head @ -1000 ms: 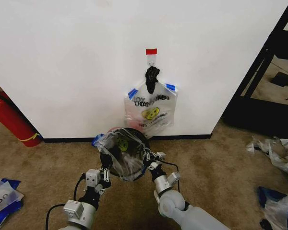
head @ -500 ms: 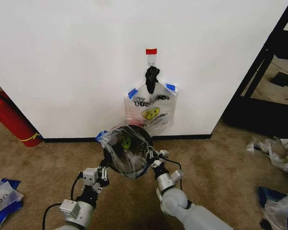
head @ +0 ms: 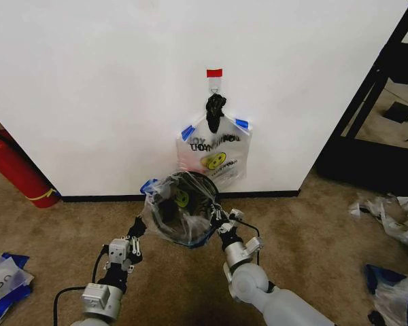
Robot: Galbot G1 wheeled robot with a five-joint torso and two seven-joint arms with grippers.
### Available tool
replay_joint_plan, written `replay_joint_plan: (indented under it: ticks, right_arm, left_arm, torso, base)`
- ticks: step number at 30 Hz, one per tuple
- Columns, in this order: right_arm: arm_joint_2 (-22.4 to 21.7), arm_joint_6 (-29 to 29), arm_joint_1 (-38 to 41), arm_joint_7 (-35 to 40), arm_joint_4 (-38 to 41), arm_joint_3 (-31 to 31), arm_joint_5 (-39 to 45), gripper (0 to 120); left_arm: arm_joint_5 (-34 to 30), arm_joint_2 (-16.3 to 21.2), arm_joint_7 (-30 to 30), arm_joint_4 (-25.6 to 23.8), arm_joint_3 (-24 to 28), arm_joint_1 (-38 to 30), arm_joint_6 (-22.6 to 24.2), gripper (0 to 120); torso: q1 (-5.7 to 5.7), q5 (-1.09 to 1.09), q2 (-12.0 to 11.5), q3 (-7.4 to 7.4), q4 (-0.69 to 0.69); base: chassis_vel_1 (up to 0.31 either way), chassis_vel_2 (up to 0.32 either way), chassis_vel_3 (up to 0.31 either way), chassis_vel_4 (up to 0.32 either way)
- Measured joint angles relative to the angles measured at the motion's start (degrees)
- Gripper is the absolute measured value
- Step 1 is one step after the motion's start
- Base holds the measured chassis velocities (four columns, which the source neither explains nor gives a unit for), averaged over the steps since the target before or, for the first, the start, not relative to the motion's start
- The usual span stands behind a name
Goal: Pick up the garbage bag from the wall and place it over the trash bin.
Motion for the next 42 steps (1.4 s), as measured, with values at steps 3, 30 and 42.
replay_joint_plan:
  ticks: [3, 30, 42]
  right_arm:
    - [-0.17, -0.31, -0.24, 0.09, 0.95, -0.11, 0.46, 0]
    - [0.19, -2.63, -0.86, -0.73, 2.51, -1.85, 1.25, 0]
    - [5.02, -1.19, 1.29, 0.04, -4.57, 0.42, 0.82, 0]
  left_arm:
    - [0.42, -0.01, -0.01, 1.60, 0.10, -0.80, 0.00, 0]
    - [2.81, 0.25, 1.89, 7.33, 0.94, -3.57, -4.92, 23]
    - [10.77, 2.29, 2.43, 7.17, -0.02, 2.62, -2.07, 68]
  torso:
    - [0.00, 0.00, 0.00, 0.00, 0.00]
    - [0.00, 0.00, 0.00, 0.00, 0.00]
    - [0.00, 0.00, 0.00, 0.00, 0.01]
  base:
    - [0.000, 0.000, 0.000, 0.000]
    - [0.000, 0.000, 0.000, 0.000]
    - [0.000, 0.000, 0.000, 0.000]
